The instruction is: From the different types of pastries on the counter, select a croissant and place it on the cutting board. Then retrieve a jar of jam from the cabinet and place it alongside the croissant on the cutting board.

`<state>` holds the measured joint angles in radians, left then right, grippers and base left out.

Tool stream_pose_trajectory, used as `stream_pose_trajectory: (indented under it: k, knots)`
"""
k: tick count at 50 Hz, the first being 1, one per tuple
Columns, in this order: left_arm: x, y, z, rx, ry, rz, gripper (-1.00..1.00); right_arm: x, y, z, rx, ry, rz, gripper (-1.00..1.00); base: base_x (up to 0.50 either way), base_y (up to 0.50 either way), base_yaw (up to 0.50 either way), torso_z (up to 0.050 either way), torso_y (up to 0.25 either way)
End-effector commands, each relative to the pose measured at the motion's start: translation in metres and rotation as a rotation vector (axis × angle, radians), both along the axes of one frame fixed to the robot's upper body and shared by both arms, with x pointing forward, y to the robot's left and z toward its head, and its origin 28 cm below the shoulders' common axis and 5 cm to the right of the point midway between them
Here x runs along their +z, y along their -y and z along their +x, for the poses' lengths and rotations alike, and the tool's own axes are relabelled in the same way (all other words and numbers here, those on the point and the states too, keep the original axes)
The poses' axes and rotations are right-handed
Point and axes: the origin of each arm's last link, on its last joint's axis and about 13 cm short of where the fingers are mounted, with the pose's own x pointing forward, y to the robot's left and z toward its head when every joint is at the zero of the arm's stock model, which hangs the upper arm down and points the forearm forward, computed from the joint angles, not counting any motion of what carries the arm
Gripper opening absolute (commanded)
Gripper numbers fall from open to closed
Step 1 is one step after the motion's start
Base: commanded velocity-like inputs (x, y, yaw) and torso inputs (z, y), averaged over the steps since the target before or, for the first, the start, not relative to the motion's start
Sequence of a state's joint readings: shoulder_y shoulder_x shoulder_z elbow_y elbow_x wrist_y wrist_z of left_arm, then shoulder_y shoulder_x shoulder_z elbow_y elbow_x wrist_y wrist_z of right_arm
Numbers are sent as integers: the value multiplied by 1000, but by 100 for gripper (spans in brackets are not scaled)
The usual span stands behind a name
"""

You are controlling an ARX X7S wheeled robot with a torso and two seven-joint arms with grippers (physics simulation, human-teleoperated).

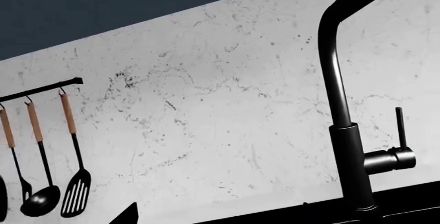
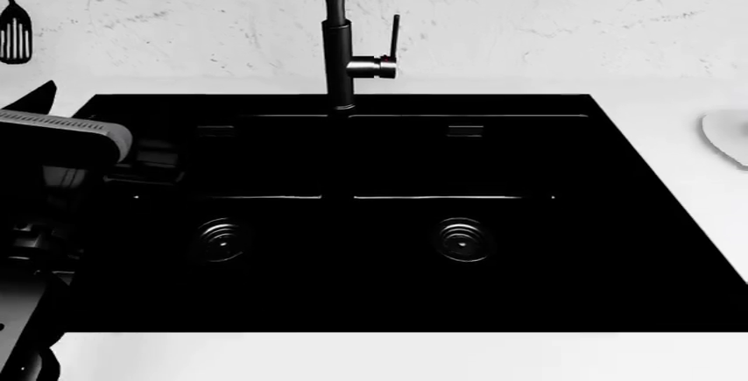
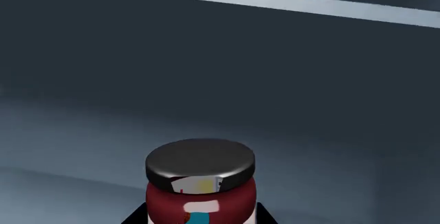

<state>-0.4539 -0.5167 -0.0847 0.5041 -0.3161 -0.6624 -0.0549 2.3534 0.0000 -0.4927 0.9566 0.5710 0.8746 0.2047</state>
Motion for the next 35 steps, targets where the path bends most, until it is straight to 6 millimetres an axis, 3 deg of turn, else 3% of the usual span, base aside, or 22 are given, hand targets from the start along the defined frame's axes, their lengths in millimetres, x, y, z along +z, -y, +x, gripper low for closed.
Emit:
stream_pose_trajectory:
  k: [1,35]
  knots:
    - [0,0,0,-3,1,-1,100,3,2,-4,-6,18,-1,-100,-500,0,0,0,0]
    - [0,0,0,-15,4,-14,100,-3,5,8,16,-28,5,-100,-500,-55,0,0,0]
